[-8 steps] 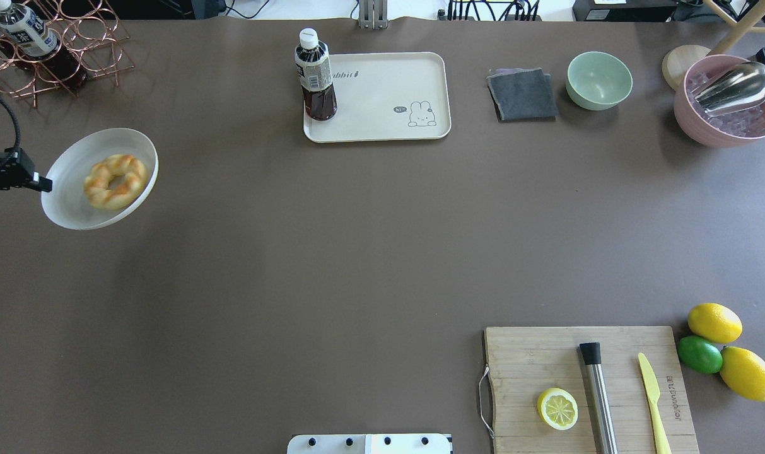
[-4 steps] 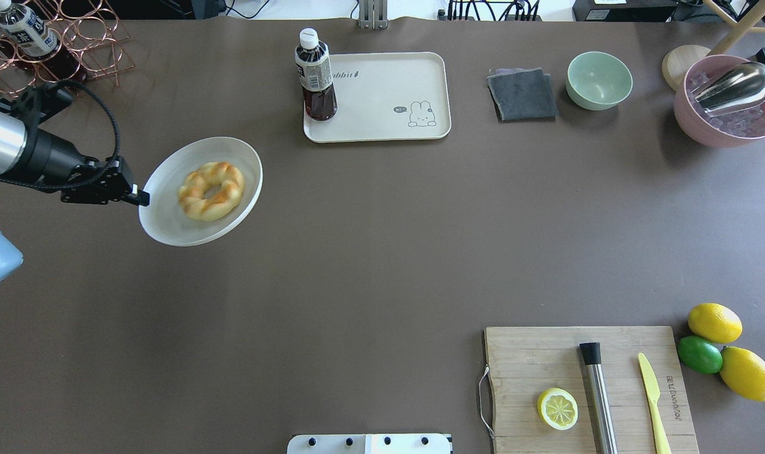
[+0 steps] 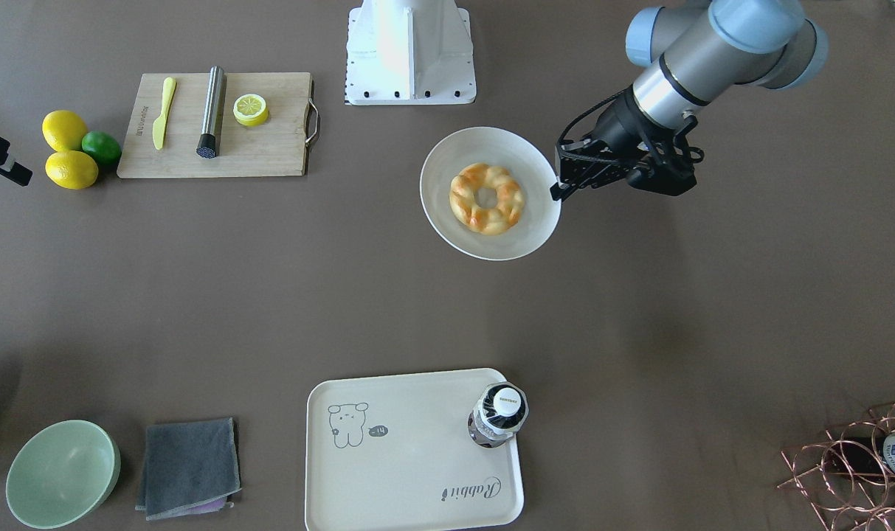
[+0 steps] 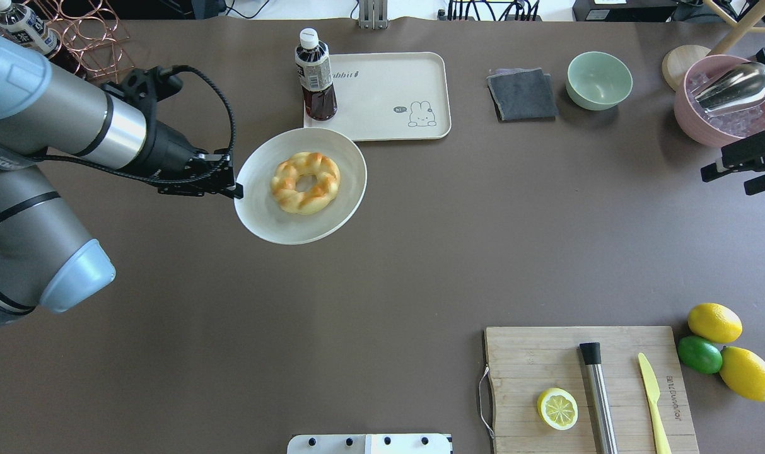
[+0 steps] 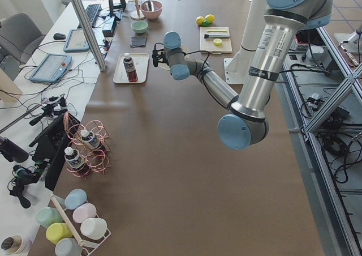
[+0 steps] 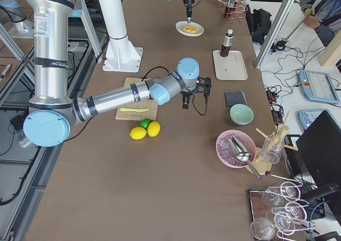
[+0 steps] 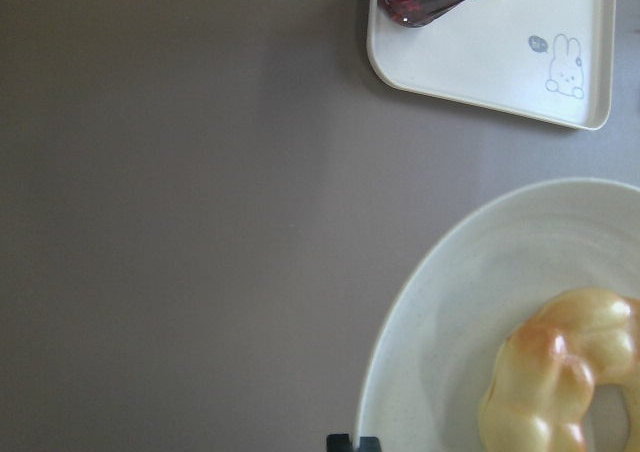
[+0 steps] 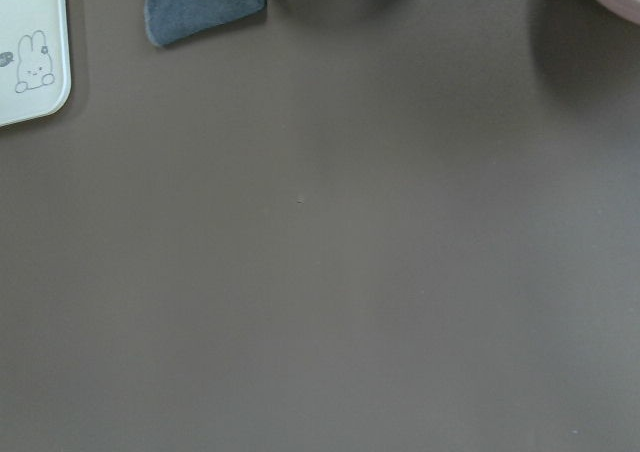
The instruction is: Place donut on tray
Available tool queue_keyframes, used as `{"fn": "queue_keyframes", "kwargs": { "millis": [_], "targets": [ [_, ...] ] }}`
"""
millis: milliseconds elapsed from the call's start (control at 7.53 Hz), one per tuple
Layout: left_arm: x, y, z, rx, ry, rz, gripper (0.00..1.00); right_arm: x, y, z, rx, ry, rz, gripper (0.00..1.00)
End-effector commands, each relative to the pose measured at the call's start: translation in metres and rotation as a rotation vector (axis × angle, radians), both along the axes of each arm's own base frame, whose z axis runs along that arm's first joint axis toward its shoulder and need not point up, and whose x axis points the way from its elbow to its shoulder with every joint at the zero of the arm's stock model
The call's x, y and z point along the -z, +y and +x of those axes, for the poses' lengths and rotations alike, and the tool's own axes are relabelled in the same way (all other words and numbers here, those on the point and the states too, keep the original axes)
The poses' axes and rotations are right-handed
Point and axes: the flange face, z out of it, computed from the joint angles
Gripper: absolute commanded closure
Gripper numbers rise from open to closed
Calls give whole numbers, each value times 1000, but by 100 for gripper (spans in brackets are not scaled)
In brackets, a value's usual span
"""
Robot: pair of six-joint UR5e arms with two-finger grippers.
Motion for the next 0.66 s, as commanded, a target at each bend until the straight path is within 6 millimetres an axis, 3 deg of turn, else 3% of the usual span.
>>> {"fn": "queue_keyframes", "kwargs": {
  "millis": [0,133,266,531],
  "targets": [
    [79,13,52,30,-66,20,100,60,-19,-65,-44,-19,-95,0],
    [101,27,79,51,-103,44,100,75,-20,-86,-51,-26,-130,0],
    [128,34,90,64,-132,39,100,91,-20,-108,-53,-32,-154,0],
    [153,42,103,88,-110,0,100,130,-3,-153,-68,-46,-193,1]
  ]
}}
